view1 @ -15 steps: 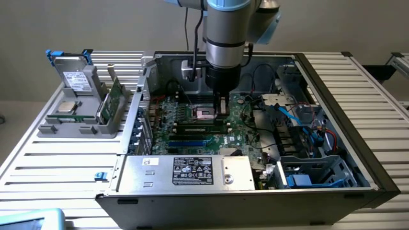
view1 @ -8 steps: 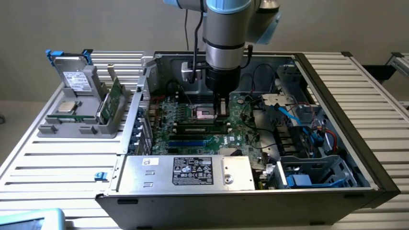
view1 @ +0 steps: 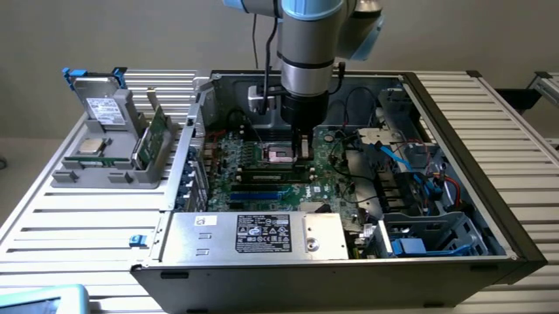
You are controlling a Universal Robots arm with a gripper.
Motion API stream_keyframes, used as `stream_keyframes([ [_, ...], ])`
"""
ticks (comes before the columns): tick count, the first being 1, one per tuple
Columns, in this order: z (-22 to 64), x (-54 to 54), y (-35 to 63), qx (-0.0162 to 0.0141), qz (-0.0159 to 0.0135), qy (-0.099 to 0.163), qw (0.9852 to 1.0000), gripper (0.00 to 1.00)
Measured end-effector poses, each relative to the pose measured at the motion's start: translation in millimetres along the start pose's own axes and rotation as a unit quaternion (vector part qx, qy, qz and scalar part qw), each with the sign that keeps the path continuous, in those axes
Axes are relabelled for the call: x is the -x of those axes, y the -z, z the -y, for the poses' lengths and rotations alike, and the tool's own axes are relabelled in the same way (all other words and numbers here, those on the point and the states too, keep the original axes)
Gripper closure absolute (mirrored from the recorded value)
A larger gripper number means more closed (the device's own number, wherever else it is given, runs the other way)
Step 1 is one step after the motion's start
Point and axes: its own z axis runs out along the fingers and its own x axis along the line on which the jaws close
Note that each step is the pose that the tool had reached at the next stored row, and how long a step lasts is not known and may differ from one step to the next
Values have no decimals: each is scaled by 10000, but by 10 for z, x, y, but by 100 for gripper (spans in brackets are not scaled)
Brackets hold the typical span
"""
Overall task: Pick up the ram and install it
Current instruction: 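Press down the ram until it locks into place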
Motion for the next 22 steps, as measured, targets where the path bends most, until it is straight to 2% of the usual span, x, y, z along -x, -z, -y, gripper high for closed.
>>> stream_keyframes([
  [2,-4,0,20,-2,6,-2,10000,89],
  [4,-34,-10,116,-1,1,0,10000,89],
  [7,-154,-18,181,-2,2,0,10000,89],
  [11,-320,-22,182,-16,1,-2,10000,89],
  [15,-458,-21,152,-74,1,-7,10000,89],
  [16,-479,-20,140,-90,2,-9,10000,89],
  [18,-498,-17,108,-99,2,-9,10000,89],
  [22,-537,-14,82,-102,1,-9,9999,89],
])
